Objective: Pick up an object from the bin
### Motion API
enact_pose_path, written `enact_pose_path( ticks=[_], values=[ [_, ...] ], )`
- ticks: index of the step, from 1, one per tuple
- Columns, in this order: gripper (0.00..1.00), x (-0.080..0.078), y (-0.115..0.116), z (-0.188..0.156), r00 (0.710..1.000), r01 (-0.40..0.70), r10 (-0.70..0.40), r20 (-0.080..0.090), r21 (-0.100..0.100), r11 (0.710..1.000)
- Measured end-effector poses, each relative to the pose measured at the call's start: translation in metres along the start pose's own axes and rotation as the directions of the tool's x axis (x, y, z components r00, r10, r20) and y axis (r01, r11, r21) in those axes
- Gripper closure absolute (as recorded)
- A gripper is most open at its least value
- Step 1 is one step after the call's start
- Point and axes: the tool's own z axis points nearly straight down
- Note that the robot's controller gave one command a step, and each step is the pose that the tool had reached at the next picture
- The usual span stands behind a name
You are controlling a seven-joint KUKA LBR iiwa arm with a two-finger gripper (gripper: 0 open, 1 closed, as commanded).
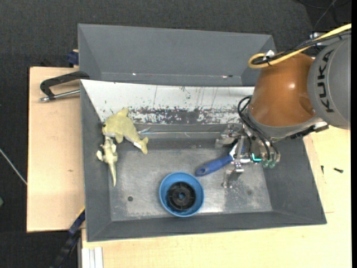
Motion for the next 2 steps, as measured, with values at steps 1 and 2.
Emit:
enact_pose_path(
  ticks=[1,2],
  values=[
    [0.00,-0.0416,-0.0735,0.0905,1.000,0.022,-0.022,0.015,0.002,1.000],
    [0.00,-0.0441,-0.0721,0.0874,1.000,0.022,-0.022,0.015,0.000,1.000]
  ],
)
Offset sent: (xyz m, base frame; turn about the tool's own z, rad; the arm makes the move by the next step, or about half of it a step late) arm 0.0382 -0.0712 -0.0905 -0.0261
